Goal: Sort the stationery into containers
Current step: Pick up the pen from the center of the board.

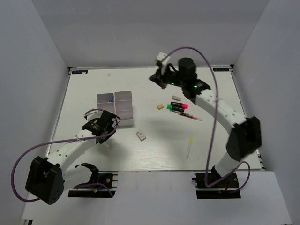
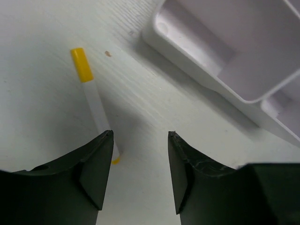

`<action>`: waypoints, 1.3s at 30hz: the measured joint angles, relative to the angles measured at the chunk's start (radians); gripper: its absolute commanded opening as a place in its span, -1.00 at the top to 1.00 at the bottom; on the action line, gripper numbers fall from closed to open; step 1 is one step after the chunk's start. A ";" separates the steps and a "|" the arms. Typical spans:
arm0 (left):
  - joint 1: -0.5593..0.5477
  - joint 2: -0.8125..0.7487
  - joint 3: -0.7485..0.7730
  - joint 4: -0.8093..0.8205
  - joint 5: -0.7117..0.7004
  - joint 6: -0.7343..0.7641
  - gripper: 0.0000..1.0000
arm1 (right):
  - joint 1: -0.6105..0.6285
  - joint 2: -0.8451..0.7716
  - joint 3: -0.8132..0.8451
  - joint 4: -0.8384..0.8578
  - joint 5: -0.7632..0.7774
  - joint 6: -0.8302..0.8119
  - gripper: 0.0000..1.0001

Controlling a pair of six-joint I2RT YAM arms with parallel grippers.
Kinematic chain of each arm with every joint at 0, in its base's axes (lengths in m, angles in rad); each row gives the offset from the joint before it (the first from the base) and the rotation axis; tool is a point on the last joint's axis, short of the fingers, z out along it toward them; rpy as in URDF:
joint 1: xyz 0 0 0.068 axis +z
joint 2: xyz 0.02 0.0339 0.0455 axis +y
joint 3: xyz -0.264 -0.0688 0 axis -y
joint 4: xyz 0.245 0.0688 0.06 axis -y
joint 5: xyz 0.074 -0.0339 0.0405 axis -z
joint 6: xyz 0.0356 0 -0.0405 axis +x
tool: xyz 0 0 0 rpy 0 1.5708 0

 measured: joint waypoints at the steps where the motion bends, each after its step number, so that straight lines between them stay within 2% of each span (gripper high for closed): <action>1: 0.000 0.011 -0.003 -0.008 -0.010 -0.019 -0.15 | -0.023 -0.076 -0.079 0.010 0.014 0.021 0.66; 3: 0.000 0.025 -0.004 -0.019 -0.031 -0.053 -0.05 | -0.080 -0.210 -0.235 0.028 0.030 0.056 0.29; 5: 0.000 0.029 -0.004 -0.029 -0.060 -0.093 0.02 | -0.122 -0.290 -0.349 0.034 0.022 0.085 0.26; 9: 0.000 0.027 -0.013 -0.049 -0.097 -0.160 0.02 | -0.141 -0.367 -0.535 0.029 -0.030 0.131 0.26; 12: 0.000 0.013 -0.048 -0.068 -0.111 -0.205 -0.18 | -0.150 -0.389 -0.627 0.030 -0.072 0.156 0.23; 22: 0.000 0.006 -0.095 -0.110 -0.156 -0.275 -0.24 | -0.193 -0.481 -0.734 0.094 -0.174 0.194 0.18; 30: 0.000 0.142 -0.095 -0.042 -0.168 -0.283 -0.22 | -0.208 -0.550 -0.821 0.109 -0.217 0.204 0.15; 35: 0.000 0.189 -0.095 -0.004 -0.175 -0.282 -0.12 | -0.217 -0.616 -0.853 0.117 -0.221 0.203 0.15; 38: 0.004 0.200 -0.095 0.010 -0.191 -0.280 0.09 | -0.219 -0.638 -0.871 0.127 -0.222 0.203 0.15; 39: 0.006 0.203 -0.095 0.016 -0.194 -0.279 0.23 | -0.219 -0.642 -0.873 0.127 -0.225 0.203 0.15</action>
